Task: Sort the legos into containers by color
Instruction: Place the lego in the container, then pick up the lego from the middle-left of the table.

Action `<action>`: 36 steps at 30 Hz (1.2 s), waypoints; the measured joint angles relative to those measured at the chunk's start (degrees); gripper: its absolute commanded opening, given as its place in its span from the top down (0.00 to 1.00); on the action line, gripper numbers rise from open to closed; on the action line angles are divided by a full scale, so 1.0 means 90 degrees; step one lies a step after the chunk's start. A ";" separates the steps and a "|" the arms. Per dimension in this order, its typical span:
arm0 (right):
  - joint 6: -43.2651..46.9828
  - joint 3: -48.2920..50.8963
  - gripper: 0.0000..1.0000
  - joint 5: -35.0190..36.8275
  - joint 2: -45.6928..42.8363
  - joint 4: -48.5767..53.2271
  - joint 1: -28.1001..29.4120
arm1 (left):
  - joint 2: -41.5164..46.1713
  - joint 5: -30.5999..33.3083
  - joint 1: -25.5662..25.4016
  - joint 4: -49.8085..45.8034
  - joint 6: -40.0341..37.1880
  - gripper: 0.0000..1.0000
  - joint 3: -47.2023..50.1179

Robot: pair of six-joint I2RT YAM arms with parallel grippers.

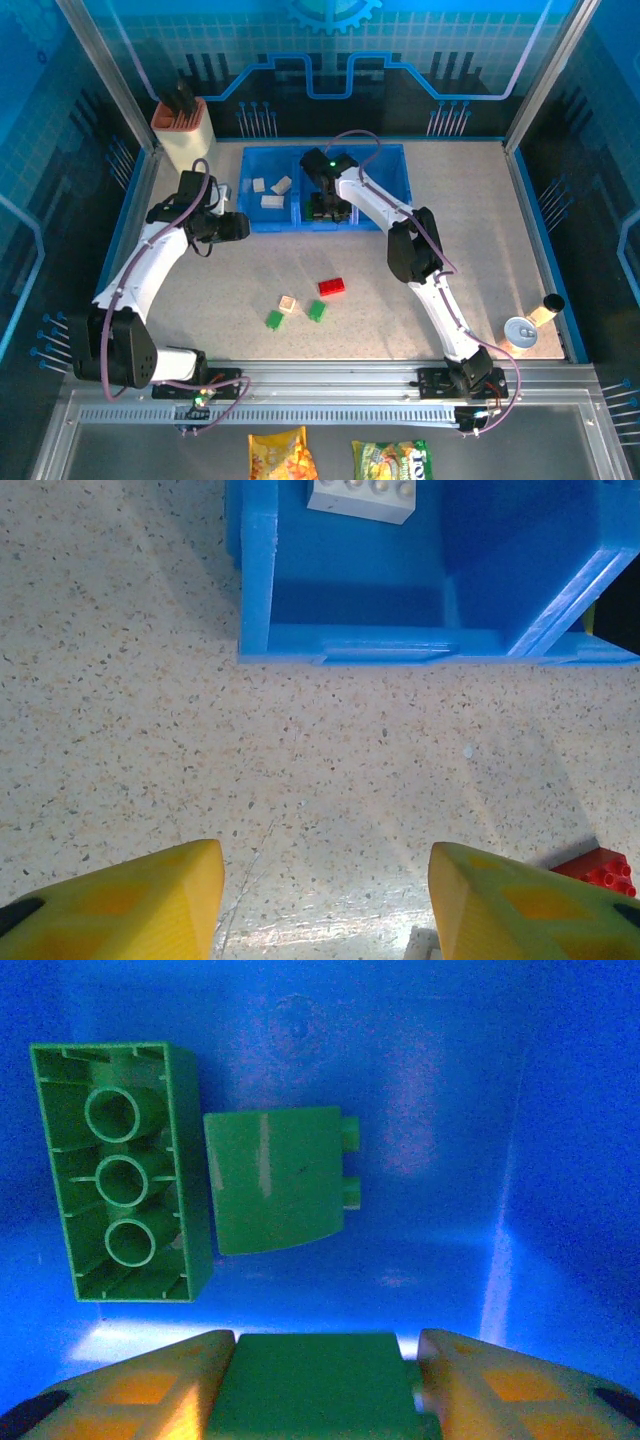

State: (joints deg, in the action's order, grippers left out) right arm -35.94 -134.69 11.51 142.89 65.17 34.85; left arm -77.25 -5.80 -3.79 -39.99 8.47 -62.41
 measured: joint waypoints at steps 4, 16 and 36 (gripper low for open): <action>0.0000 0.0000 0.45 0.0002 0.0000 0.0002 -0.0005 | -0.0066 -0.0002 0.0000 0.0000 0.0000 0.41 0.0000; 0.0002 0.0002 0.45 0.0007 -0.0214 0.0102 0.0005 | -0.0100 -0.0010 0.0000 0.0000 0.0000 0.41 0.0000; 0.1059 0.2450 0.48 -0.0369 -0.2171 -0.0629 0.0257 | -0.0219 -0.0236 -0.0051 -0.0010 0.0066 0.41 0.0000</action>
State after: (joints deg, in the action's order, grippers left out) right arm -26.41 -112.64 8.19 123.35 59.51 37.17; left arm -79.22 -7.92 -4.25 -40.07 9.06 -62.41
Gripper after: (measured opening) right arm 0.522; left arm 0.589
